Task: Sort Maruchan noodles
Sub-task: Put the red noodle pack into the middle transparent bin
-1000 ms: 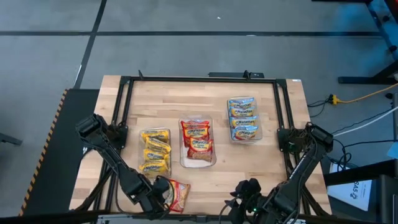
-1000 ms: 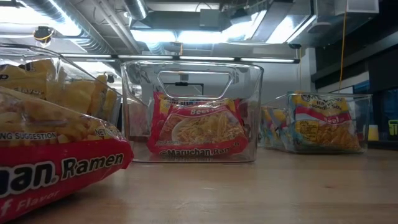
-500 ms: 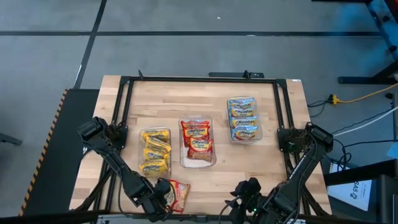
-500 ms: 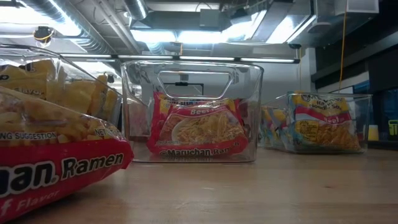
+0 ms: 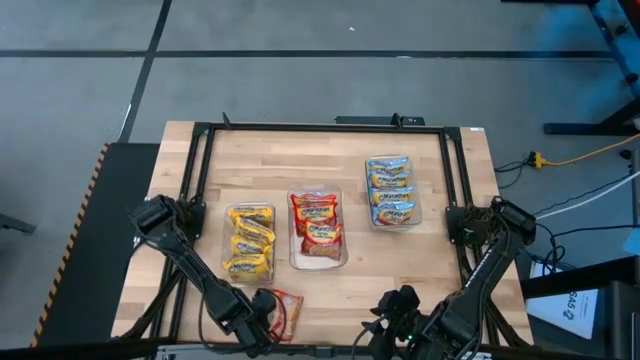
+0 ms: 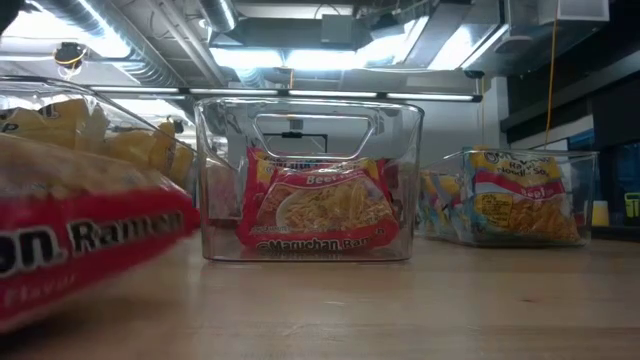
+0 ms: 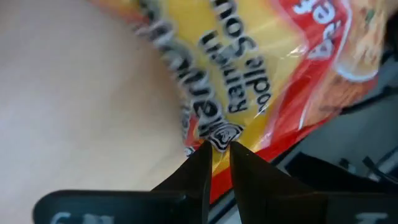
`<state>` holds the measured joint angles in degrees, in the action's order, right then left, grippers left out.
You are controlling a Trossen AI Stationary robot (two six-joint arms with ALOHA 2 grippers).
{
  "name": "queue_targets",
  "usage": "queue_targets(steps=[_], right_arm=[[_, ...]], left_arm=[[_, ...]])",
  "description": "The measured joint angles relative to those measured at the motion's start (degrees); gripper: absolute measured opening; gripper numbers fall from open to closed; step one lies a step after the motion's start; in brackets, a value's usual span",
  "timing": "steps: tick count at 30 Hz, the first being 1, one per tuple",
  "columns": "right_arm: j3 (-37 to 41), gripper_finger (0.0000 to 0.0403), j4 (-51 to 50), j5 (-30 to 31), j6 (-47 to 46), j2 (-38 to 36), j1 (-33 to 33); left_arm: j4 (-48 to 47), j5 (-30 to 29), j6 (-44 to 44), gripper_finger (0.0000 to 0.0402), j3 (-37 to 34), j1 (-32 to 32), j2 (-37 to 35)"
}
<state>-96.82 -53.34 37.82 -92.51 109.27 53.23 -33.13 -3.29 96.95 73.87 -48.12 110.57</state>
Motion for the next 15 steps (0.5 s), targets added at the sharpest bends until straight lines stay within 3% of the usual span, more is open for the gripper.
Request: queue_targets(steps=[4, 10, 15], right_arm=[[0.00, 0.0188, -0.05, 0.02, 0.00, 0.00, 0.00], [0.00, 0.0188, -0.44, 0.02, 0.02, 0.00, -0.01], [0.00, 0.0188, -0.44, 0.04, 1.39, 0.00, 0.00]], left_arm=[[2.28, 2.82, -1.00, 0.0050, 0.00, 0.00, 1.76], [2.14, 1.83, -4.43, 0.0006, 0.03, 0.00, 1.12], [2.07, 1.08, -7.56, 0.0001, 1.86, 0.32, -0.33]])
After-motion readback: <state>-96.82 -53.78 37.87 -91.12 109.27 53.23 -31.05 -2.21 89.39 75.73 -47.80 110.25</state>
